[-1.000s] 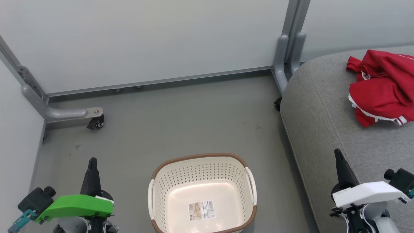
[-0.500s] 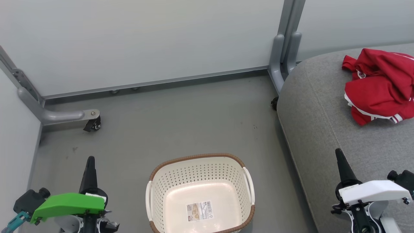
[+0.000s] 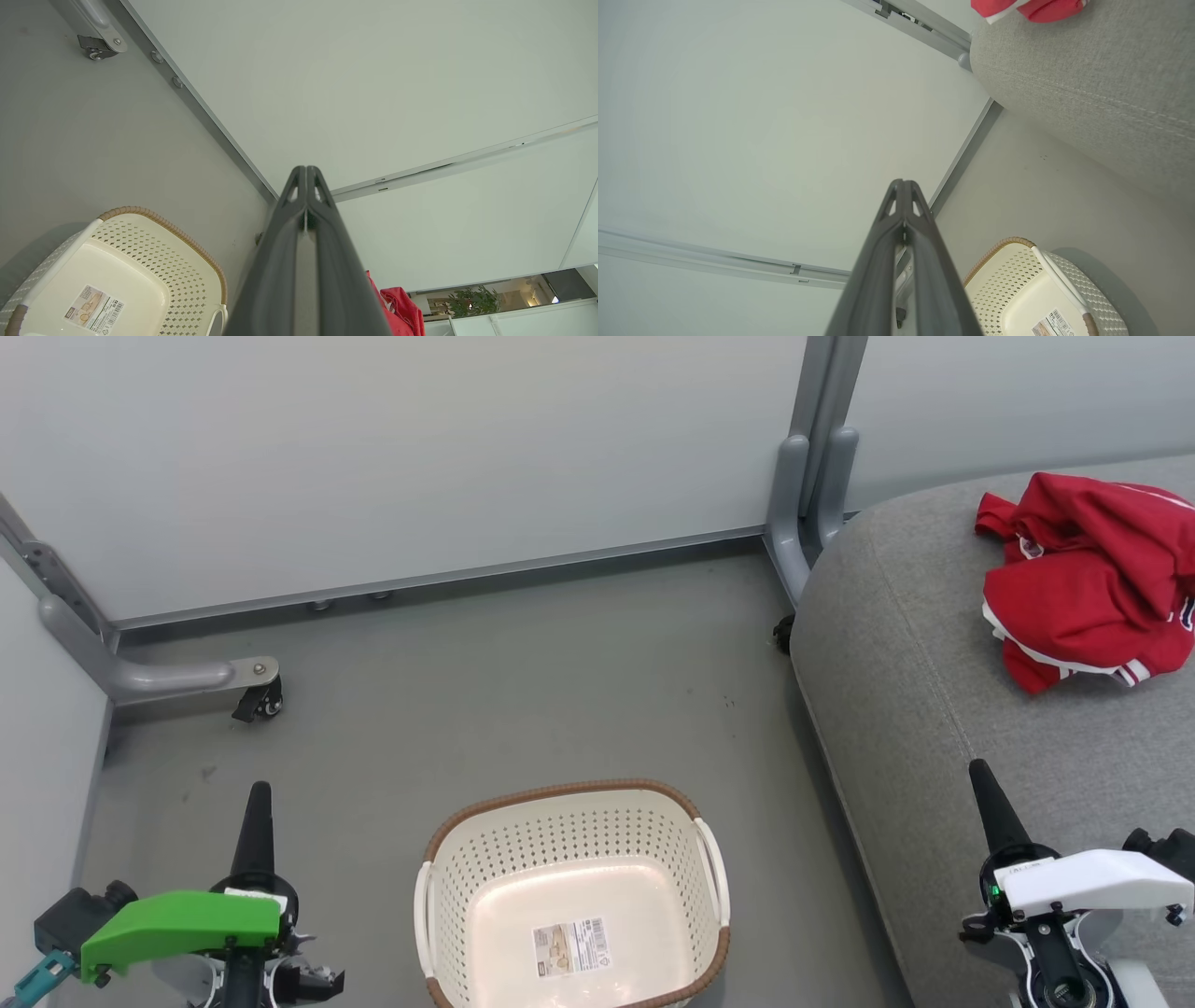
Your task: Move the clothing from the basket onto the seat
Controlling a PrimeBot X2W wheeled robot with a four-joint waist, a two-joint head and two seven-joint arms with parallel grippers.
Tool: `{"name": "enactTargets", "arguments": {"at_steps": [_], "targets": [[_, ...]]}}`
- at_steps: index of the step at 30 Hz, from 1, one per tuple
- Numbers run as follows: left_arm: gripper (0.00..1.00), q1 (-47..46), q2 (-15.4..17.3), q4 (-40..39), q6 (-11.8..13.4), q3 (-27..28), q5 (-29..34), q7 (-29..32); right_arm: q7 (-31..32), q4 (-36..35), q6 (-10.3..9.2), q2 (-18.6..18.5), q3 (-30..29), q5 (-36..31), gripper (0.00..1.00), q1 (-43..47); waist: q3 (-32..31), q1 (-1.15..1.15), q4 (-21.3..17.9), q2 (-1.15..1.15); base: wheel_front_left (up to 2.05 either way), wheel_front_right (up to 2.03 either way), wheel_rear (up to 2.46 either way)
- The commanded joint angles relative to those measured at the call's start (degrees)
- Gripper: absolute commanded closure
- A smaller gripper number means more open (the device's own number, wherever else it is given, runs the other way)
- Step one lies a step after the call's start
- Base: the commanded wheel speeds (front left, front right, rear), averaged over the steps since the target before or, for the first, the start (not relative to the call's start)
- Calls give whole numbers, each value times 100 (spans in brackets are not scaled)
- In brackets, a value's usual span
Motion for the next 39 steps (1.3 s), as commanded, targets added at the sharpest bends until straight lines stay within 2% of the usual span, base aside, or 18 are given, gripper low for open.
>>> {"name": "enactTargets", "arguments": {"at_steps": [1,39], "targets": [[100,-146,26,-67,-28,41,-160,44,48,-17,-1,-38,-28,159,100,-101,-1,0,-10,0,0,0,0],[100,-187,32,-107,-88,218,-1877,503,500,94,-1,-50,-154,1900,100,-182,-19,0,-222,0,0,0,0]]}}
